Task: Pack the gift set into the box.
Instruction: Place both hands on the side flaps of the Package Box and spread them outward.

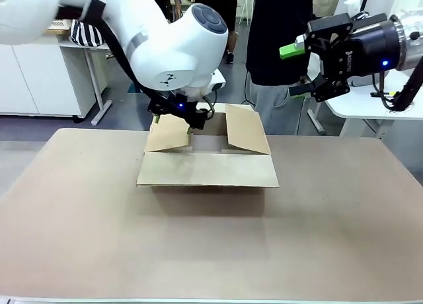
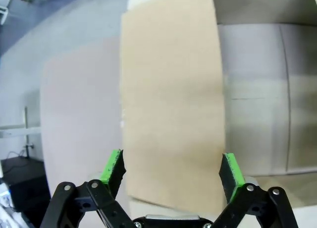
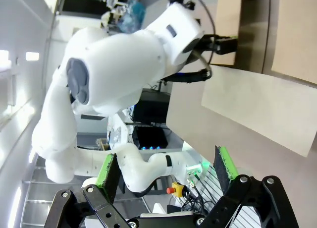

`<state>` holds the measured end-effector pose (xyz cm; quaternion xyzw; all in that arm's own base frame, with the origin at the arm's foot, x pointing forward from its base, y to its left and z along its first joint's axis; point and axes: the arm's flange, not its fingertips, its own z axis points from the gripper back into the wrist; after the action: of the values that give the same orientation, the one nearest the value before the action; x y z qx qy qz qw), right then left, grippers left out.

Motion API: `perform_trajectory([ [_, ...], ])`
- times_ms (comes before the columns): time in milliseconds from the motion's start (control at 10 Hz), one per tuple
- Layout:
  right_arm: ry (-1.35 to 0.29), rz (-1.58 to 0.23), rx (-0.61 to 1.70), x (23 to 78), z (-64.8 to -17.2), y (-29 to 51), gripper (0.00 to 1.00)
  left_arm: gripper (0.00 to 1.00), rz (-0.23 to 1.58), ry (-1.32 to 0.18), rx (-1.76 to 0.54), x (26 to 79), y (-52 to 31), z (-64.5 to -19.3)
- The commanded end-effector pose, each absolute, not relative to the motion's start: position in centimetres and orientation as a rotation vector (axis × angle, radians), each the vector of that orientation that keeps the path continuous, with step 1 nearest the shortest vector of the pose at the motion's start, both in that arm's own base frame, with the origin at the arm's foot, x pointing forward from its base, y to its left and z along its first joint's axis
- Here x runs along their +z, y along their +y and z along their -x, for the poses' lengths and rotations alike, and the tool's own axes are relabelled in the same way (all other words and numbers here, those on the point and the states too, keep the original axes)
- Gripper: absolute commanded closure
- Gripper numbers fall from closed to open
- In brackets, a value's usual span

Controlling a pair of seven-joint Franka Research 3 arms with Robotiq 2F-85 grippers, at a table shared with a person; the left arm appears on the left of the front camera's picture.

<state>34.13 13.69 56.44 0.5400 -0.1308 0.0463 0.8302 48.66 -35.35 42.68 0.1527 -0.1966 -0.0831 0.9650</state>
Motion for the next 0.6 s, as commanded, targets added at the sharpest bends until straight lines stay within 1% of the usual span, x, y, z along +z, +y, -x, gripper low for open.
perform_trajectory([
  [0, -0.303, -1.174, 0.122, 56.3, -34.4, 14.0, 0.00, 0.00, -0.250, -0.413, -0.127, 43.5, -36.1, -49.2],
  [500, -0.303, -1.174, 0.122, 56.3, -34.4, 14.0, 0.00, 0.00, -0.299, -0.348, -0.117, 41.2, -35.4, -50.3],
])
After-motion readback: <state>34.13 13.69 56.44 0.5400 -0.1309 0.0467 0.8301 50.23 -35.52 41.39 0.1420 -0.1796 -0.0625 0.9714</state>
